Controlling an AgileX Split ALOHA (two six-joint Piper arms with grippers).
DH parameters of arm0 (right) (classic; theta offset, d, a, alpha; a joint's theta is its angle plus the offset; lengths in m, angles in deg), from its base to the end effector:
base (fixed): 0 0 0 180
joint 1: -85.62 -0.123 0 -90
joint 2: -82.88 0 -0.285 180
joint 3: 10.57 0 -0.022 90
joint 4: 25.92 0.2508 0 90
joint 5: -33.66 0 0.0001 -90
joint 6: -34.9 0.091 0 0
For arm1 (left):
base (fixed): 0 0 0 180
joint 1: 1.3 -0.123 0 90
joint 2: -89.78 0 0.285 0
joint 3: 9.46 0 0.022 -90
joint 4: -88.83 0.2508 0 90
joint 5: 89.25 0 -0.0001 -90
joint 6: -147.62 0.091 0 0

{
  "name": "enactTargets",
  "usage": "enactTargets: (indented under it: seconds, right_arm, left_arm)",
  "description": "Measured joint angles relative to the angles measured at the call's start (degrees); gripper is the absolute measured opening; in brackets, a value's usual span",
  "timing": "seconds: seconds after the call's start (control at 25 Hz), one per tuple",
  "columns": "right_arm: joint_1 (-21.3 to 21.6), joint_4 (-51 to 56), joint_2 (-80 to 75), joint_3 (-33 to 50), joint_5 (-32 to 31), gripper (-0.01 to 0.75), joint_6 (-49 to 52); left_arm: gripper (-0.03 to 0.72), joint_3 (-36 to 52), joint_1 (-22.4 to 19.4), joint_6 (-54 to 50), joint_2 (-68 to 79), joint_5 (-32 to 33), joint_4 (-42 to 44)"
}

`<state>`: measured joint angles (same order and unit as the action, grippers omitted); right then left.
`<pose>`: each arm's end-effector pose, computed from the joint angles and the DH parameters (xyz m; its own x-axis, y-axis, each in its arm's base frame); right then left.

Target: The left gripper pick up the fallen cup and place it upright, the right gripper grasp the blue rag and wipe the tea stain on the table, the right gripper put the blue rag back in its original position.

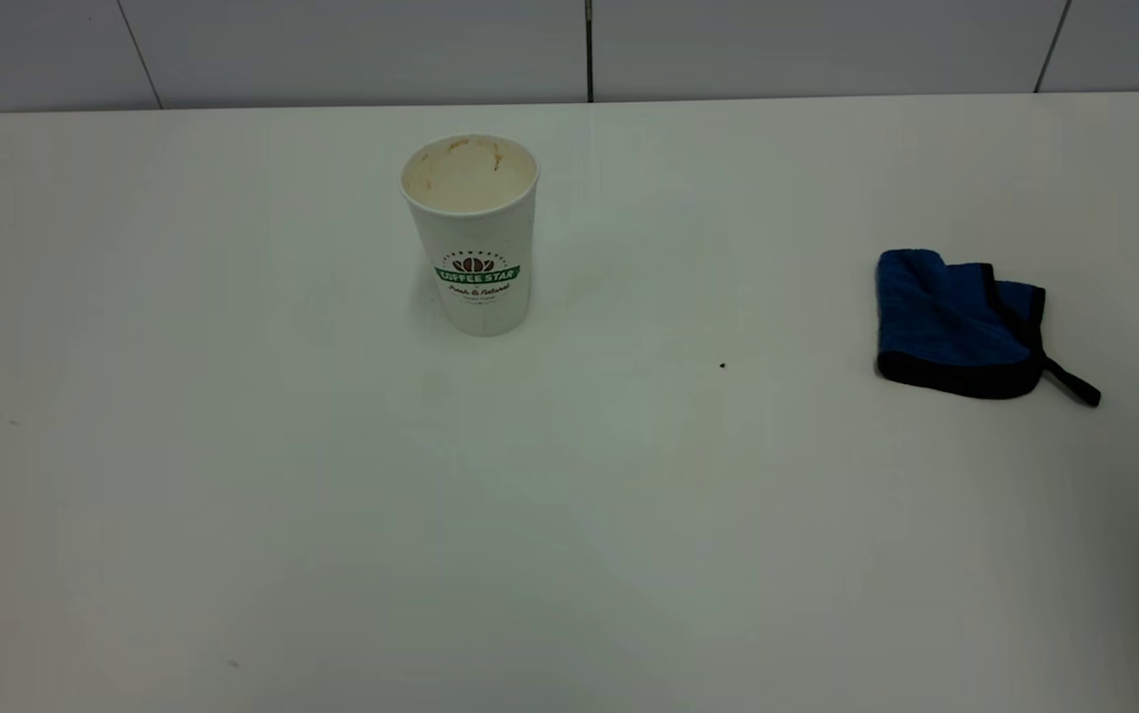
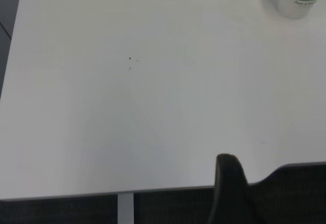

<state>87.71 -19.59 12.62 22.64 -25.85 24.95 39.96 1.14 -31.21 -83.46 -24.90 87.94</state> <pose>0.1796 0.0021 0.2676 -0.9492 -0.0821 -0.3039 -0.1037 0.9931 0.0556 -0.0086 -0.0009 0.2681 -0.5067 0.0353 -0.8614 0.0616 0.9981 0.0047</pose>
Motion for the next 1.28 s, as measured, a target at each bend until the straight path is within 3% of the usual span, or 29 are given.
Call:
enactTargets:
  seconds: [0.12,0.4,0.92,1.28]
  right_arm:
    - [3.2,-0.1,9.9,6.3,-0.1,0.510,0.7]
    - [3.6,-0.5,27.7,14.7,-0.4,0.510,4.9]
    - [-5.4,-7.7,45.8,17.2,-3.3,0.510,13.1]
    - [-5.7,-7.9,59.3,17.2,-3.8,0.510,13.3]
  left_arm:
    - [0.471,0.0,0.0,0.0,0.0,0.0,0.0]
    - [0.471,0.0,0.0,0.0,0.0,0.0,0.0]
    - [0.471,0.0,0.0,0.0,0.0,0.0,0.0]
    - [0.471,0.0,0.0,0.0,0.0,0.0,0.0]
